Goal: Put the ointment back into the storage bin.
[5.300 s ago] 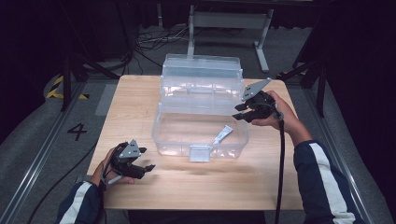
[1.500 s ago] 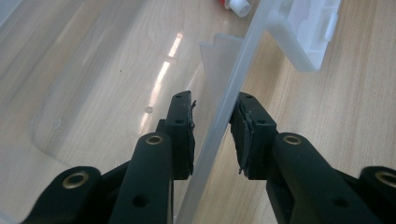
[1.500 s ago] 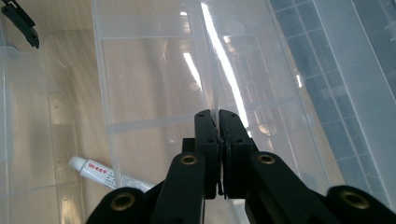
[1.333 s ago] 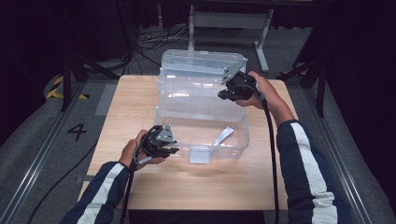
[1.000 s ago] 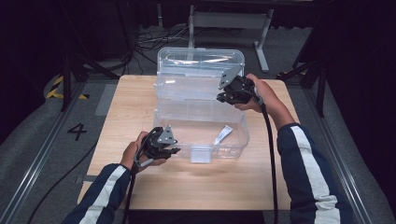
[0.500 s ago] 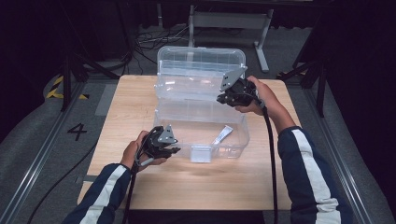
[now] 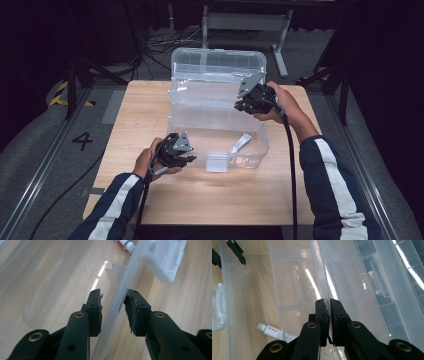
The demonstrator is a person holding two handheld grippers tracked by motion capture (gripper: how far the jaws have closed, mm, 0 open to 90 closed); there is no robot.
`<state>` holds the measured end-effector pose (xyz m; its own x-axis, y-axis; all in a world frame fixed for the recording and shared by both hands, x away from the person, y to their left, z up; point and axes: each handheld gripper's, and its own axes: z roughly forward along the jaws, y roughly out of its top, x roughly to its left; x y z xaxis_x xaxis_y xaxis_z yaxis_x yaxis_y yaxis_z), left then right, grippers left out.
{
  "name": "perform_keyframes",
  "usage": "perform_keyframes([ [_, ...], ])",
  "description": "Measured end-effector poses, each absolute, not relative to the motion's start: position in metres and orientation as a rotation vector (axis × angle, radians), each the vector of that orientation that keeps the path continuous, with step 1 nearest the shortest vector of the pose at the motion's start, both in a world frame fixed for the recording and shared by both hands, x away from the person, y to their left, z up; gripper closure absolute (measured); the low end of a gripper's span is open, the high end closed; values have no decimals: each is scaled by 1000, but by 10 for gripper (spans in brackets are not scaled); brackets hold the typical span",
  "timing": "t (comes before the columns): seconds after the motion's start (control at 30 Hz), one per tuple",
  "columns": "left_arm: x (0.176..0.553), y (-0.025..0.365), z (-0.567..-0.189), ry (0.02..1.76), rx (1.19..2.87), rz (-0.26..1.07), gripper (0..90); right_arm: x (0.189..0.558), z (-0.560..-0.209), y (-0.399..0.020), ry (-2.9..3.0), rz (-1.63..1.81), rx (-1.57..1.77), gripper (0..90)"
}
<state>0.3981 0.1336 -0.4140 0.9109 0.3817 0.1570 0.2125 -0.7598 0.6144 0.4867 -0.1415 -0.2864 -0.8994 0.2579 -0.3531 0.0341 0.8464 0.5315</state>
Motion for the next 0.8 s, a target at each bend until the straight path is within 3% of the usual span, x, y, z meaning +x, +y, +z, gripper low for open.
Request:
perform_keyframes([
  [0.8, 397, 134, -415, 408, 2453, 385, 652, 466, -298, -153, 2572, 857, 255, 838],
])
